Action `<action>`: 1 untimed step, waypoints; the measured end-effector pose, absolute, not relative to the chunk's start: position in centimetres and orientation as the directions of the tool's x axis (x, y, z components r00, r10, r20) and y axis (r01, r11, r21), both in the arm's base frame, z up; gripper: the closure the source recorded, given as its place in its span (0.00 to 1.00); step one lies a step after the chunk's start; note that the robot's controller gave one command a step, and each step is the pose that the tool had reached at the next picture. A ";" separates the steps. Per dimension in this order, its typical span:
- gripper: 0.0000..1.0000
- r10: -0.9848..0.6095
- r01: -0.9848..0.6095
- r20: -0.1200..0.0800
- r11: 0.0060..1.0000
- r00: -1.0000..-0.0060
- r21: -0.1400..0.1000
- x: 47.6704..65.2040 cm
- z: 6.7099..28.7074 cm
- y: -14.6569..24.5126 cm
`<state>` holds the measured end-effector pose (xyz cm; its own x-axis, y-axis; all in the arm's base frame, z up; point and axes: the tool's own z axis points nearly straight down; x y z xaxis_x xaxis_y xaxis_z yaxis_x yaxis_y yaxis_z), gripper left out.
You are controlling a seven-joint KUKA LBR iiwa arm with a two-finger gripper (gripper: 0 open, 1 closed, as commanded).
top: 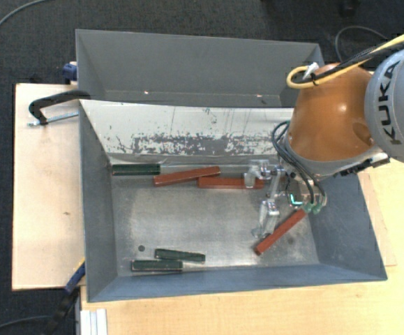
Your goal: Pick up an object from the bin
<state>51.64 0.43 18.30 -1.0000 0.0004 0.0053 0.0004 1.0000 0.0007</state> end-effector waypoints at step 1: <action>0.00 0.067 0.067 0.007 0.998 -0.998 -0.001 49.8 9.8 -4.6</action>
Offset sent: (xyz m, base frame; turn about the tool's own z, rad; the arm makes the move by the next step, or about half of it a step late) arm -0.0162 -0.0479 -0.0815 0.0616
